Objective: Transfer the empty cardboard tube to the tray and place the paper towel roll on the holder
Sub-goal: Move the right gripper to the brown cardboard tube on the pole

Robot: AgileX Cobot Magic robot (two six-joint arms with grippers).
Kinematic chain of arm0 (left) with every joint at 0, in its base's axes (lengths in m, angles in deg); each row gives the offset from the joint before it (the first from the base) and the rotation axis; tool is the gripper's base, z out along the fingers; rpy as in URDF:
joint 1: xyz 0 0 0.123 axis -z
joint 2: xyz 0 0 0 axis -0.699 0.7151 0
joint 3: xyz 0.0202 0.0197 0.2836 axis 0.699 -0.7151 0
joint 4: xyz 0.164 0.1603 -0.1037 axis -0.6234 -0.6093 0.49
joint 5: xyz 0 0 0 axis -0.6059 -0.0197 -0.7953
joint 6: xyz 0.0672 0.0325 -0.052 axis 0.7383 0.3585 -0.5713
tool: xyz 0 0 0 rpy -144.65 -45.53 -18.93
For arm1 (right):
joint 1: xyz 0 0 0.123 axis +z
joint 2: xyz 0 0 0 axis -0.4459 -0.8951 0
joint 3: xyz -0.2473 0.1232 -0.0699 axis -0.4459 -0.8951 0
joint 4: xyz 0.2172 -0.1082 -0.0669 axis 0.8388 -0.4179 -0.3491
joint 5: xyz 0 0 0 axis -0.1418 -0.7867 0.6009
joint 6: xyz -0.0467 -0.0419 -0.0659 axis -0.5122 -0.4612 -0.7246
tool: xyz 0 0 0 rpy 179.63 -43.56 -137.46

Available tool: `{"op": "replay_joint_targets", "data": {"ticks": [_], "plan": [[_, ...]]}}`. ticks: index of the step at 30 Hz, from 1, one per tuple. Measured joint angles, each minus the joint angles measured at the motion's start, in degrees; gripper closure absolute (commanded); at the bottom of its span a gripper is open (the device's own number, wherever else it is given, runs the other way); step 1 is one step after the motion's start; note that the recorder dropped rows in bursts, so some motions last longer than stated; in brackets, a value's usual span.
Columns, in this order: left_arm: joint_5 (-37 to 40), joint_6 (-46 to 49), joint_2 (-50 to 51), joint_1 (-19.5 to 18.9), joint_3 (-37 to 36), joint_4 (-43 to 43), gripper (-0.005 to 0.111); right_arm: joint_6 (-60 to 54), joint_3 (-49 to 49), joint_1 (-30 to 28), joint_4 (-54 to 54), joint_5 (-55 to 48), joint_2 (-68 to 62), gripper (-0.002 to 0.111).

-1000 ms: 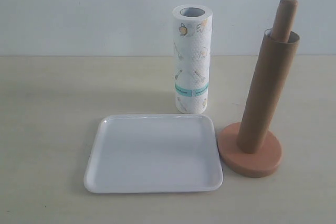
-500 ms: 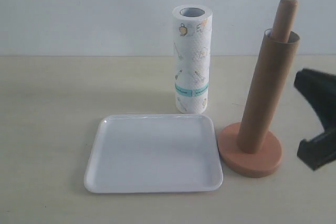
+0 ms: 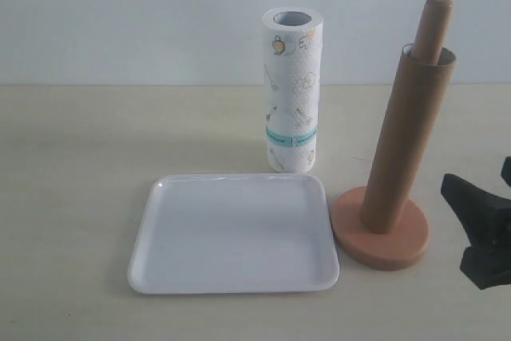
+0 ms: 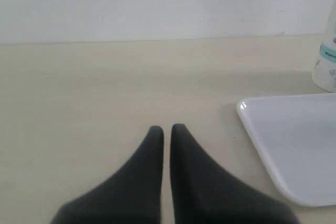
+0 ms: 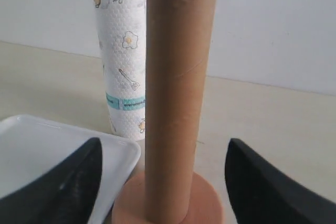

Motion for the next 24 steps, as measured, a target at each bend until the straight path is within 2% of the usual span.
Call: {"op": "replay_joint_targets", "data": {"ticks": [7, 24], "plan": [[0.00, 0.00, 0.00, 0.00, 0.00, 0.00, 0.103, 2.65, 0.00, 0.00, 1.75, 0.00, 0.00, 0.042], [0.00, 0.00, 0.00, 0.00, 0.00, 0.00, 0.103, -2.43, 0.00, 0.00, 1.41, 6.71, -0.87, 0.042]]}}
